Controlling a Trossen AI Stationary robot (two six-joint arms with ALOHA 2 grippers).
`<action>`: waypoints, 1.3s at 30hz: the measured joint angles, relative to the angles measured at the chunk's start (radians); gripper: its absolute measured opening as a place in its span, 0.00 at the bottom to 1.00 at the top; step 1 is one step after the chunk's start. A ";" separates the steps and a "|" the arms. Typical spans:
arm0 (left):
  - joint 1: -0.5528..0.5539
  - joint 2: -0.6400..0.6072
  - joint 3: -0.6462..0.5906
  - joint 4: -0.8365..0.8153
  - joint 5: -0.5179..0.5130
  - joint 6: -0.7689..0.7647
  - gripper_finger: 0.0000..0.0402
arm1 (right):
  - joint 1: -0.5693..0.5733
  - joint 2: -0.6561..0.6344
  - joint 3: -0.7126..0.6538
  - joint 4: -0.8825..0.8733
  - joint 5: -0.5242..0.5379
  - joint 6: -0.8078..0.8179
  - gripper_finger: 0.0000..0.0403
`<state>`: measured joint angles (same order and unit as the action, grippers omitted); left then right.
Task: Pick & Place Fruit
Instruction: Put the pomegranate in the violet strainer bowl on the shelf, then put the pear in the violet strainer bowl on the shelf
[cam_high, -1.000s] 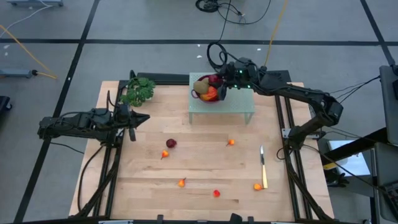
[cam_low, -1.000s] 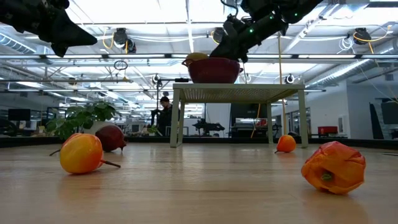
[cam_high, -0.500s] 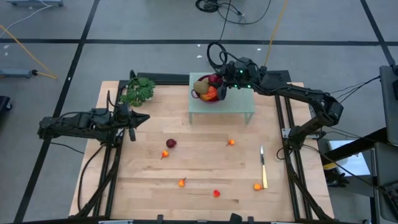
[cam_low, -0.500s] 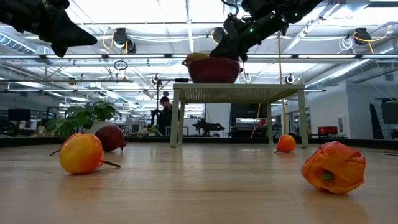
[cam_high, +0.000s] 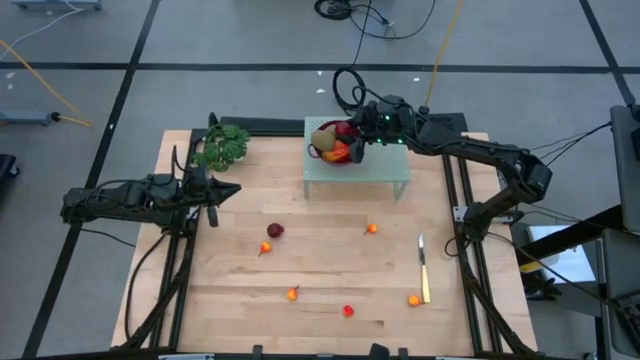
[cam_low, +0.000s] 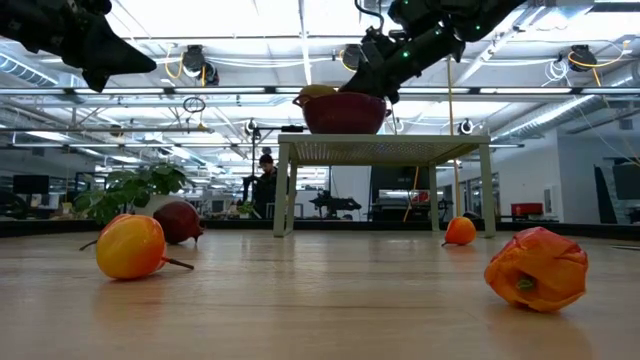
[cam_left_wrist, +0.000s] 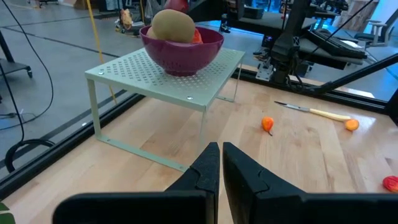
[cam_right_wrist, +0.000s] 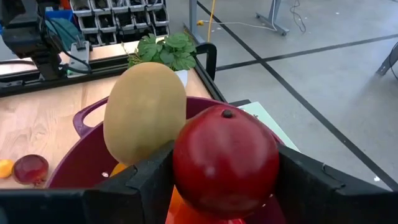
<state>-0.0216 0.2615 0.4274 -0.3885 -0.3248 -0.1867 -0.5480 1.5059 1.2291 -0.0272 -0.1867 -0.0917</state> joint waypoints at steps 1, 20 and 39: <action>0.000 0.000 0.000 0.000 0.000 0.000 0.05 | 0.000 0.000 -0.002 0.002 0.000 -0.001 0.57; 0.000 0.000 0.000 0.000 0.000 0.000 0.05 | 0.000 -0.007 -0.004 0.015 0.008 -0.051 0.70; 0.000 0.000 0.000 -0.001 0.000 0.009 0.05 | 0.087 -0.065 -0.004 0.035 0.087 -0.100 0.71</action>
<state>-0.0217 0.2615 0.4274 -0.3900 -0.3248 -0.1780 -0.4607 1.4408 1.2247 0.0083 -0.0998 -0.1921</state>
